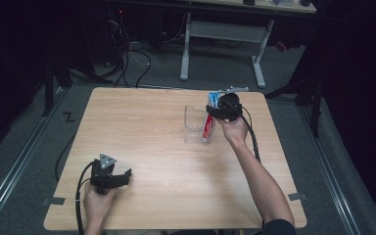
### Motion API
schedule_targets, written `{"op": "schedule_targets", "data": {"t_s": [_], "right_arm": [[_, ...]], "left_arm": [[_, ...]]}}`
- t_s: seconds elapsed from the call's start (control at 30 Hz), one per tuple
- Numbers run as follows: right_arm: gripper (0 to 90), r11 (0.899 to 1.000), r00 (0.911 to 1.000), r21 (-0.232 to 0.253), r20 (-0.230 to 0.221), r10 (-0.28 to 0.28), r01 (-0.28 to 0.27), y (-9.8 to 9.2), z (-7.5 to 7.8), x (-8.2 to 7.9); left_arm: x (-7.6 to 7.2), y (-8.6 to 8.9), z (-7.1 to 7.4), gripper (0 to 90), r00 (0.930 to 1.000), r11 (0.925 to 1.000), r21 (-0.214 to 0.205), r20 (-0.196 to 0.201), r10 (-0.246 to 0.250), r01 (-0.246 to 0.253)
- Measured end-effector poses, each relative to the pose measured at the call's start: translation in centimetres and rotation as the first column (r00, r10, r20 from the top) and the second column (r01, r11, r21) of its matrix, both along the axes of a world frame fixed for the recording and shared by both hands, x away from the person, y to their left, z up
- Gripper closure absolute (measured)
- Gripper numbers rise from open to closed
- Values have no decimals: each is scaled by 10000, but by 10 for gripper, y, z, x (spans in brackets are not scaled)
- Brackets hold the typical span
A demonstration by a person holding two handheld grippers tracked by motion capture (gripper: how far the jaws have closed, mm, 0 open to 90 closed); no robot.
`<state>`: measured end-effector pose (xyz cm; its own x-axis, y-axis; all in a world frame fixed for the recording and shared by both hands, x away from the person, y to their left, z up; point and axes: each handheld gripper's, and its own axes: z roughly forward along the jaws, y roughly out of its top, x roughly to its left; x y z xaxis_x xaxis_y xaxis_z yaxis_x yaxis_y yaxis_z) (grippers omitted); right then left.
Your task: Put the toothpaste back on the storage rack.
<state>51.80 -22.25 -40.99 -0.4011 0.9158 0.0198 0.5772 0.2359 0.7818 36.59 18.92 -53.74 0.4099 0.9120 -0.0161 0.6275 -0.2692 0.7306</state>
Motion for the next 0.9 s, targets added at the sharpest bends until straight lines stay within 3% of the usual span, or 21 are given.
{"op": "schedule_targets", "data": {"t_s": [0.4,0.53,0.9], "right_arm": [[413,9994,9997,315,178,155,-161,-9,9,-9],[407,9995,9993,313,374,-11,-1,-13,10,-14],[425,9979,9992,622,328,-221,201,-31,11,-22]], "left_arm": [[0,0,0,171,10000,10000,-2,2,-4,4],[0,0,0,171,10000,10000,-5,2,-2,2],[0,0,0,172,10000,10000,-6,1,2,-2]]}}
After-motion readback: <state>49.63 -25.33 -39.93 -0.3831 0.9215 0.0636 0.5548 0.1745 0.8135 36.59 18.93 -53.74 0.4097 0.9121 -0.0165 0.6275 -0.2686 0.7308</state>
